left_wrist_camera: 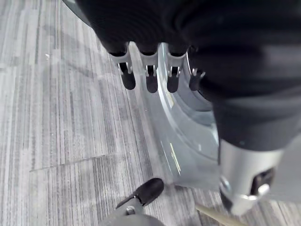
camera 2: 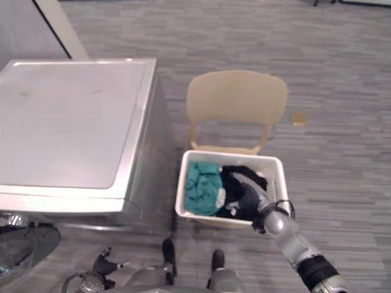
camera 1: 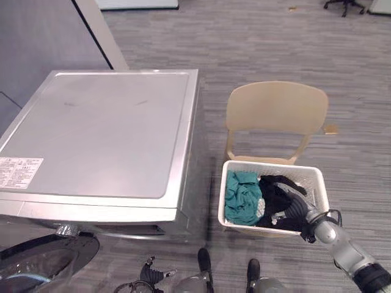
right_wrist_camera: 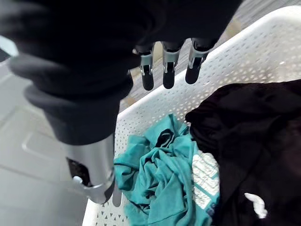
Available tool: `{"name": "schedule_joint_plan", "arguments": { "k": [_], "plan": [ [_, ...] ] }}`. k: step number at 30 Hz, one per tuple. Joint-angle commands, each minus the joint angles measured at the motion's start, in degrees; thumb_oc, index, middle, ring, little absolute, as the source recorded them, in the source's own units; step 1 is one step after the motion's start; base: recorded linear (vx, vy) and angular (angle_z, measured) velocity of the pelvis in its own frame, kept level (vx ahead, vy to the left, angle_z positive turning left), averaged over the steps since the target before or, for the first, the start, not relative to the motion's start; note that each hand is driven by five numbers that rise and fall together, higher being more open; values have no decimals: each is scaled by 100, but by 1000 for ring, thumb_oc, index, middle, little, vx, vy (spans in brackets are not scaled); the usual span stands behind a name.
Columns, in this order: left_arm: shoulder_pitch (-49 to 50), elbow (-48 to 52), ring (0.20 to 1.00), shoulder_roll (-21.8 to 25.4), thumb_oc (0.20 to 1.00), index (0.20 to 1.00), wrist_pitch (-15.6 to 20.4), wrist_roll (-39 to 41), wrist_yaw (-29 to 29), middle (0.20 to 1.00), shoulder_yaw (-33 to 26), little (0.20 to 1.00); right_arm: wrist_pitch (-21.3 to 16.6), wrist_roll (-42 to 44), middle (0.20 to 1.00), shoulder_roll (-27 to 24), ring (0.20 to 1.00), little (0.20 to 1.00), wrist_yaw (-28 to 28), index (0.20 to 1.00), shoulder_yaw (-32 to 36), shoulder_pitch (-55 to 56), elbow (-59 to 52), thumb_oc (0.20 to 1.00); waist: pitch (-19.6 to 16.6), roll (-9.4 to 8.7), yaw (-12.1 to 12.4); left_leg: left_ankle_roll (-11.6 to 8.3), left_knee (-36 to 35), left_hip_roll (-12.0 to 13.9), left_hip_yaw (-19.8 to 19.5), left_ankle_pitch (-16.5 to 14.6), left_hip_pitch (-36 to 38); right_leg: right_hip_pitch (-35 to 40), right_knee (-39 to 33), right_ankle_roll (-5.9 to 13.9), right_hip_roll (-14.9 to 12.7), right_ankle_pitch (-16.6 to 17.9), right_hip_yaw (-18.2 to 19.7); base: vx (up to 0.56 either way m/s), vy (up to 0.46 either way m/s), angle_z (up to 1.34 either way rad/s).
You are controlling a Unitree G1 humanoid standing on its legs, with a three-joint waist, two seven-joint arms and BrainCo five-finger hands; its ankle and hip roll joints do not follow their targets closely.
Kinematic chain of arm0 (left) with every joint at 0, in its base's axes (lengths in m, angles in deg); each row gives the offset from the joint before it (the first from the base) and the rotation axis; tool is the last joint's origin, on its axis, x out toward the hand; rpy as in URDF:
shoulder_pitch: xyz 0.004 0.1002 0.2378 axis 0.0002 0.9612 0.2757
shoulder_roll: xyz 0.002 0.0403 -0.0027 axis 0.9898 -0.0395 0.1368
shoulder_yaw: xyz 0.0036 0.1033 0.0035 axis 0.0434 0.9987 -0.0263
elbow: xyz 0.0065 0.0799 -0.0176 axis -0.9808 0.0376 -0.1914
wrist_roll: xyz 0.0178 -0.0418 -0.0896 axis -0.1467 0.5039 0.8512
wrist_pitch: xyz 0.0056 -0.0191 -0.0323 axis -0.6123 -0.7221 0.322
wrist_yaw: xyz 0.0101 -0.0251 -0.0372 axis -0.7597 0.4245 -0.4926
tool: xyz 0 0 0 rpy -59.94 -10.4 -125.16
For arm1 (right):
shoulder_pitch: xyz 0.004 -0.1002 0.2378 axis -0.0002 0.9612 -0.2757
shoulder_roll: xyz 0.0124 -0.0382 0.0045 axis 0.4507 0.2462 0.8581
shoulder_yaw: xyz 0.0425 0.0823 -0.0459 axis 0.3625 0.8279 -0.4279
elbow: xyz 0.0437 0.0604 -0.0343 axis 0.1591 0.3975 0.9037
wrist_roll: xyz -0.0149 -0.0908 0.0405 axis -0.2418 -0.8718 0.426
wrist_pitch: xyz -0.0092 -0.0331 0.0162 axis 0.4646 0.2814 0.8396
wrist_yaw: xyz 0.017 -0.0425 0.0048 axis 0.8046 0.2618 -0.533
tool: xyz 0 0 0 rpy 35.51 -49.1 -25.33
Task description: Grab the laundry basket,head to the washer,open it,put in the laundry and shut it.
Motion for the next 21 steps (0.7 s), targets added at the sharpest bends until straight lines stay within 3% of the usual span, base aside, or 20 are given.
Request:
{"name": "schedule_joint_plan", "arguments": {
  "k": [1,5,10,12,16,17,18,19,21],
  "plan": [
    [-376,126,1000,286,1000,1000,159,242,-251,1000,15,1000,-50,-224,1000,157,1000,1000,373,1000,-265,-966,52,1000,466,-288,214,-298,496,66,-29,-651,-162,-618,488,163,-146,-319,436,-113,27,1],
    [-507,285,1000,372,1000,1000,219,376,-346,1000,107,1000,34,-579,1000,294,1000,1000,566,1000,-767,-1754,649,1000,654,-224,384,-294,477,67,-104,-485,-565,-1022,567,145,-234,-221,350,-97,21,2],
    [-751,489,1000,479,1000,1000,387,671,-491,1000,270,1000,282,-815,1000,672,1000,1000,889,1000,-1395,-2903,2220,1000,982,-76,691,-370,346,61,-236,-238,-1024,-1477,553,176,-312,-92,216,-113,-2,14],
    [-790,523,1000,505,1000,1000,421,726,-509,1000,308,1000,296,-774,1000,735,1000,1000,936,1000,-1455,-3042,2485,1000,1022,-60,734,-381,342,53,-271,-204,-1100,-1536,549,173,-318,-69,183,-70,-27,27],
    [-1108,482,1000,622,1000,1000,459,948,-564,1000,465,1000,543,-617,1000,1053,1000,1000,988,1000,-1628,-3681,4047,1000,1199,22,966,-448,331,28,-455,-60,-1384,-1689,502,170,-336,-13,2,-85,-70,24],
    [-1178,460,1000,625,1000,1000,452,961,-558,1000,498,1000,565,-513,959,1126,959,959,972,959,-1605,-3731,4195,959,1207,27,994,-462,317,26,-488,-37,-1398,-1677,475,176,-338,3,-40,-31,-76,27],
    [-1208,456,1000,628,1000,1000,442,964,-547,1000,526,1000,581,-421,548,1184,548,548,944,548,-1574,-3707,4296,548,1207,31,1017,-471,296,29,-514,-17,-1400,-1666,459,178,-331,1,-63,-11,-45,29],
    [-1209,456,1000,628,1000,1000,442,964,-547,1000,526,1000,580,-421,200,1185,200,200,944,200,-1574,-3707,4297,200,1207,31,1016,-472,296,29,-515,-16,-1400,-1664,458,178,-331,2,-65,-2,-45,28],
    [-1189,485,1000,604,1000,1000,421,973,-515,1000,544,1000,554,-6,200,1231,200,200,888,200,-1370,-3528,4069,200,1171,12,1032,-488,233,26,-563,5,-1347,-1592,402,187,-324,9,-109,12,-39,23]
  ]
}}
